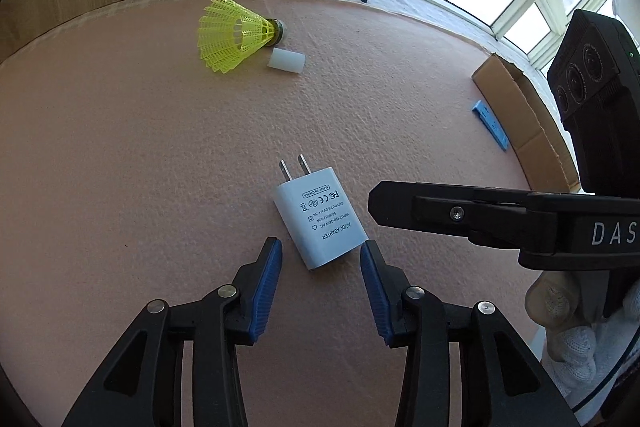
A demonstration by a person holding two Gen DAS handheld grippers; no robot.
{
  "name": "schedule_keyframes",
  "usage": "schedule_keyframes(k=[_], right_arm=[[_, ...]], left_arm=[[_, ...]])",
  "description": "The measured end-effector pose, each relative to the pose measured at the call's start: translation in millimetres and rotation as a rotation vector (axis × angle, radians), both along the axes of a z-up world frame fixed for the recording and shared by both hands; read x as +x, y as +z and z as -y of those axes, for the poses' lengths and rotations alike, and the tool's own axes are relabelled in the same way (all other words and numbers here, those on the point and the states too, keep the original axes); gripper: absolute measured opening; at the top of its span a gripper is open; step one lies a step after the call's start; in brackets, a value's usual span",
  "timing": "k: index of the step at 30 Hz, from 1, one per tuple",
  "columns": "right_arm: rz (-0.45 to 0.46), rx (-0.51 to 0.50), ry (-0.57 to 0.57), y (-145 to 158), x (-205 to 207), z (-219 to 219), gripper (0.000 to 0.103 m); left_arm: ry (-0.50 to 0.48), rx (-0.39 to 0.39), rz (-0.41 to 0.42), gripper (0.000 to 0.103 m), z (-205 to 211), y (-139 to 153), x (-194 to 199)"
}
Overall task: Organize objects
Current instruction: 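Grasp the white charger plug with the right gripper beside the left gripper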
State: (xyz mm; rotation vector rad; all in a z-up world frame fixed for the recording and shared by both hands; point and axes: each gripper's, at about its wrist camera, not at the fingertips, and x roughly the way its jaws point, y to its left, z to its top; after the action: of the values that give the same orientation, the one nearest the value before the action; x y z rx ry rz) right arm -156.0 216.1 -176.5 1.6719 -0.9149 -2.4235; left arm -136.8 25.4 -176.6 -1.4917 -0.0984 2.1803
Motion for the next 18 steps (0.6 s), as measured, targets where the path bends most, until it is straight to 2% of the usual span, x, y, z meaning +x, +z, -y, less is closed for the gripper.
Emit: schedule_keyframes(k=[2, 9, 12, 18], right_arm=[[0.007, 0.009, 0.034, -3, -9, 5, 0.049], [0.040, 0.009, 0.105, -15, -26, 16, 0.037], [0.043, -0.015, 0.133, -18, -29, 20, 0.029], [0.039, 0.000, 0.143, -14, -29, 20, 0.027]], left_arm=[[0.005, 0.033, 0.022, 0.047, 1, -1, -3], [0.020, 0.050, 0.037, 0.047, 2, -4, -4], [0.033, 0.064, 0.043, 0.045, 2, -4, -5], [0.066, 0.063, 0.031, 0.044, -1, -1, -2]])
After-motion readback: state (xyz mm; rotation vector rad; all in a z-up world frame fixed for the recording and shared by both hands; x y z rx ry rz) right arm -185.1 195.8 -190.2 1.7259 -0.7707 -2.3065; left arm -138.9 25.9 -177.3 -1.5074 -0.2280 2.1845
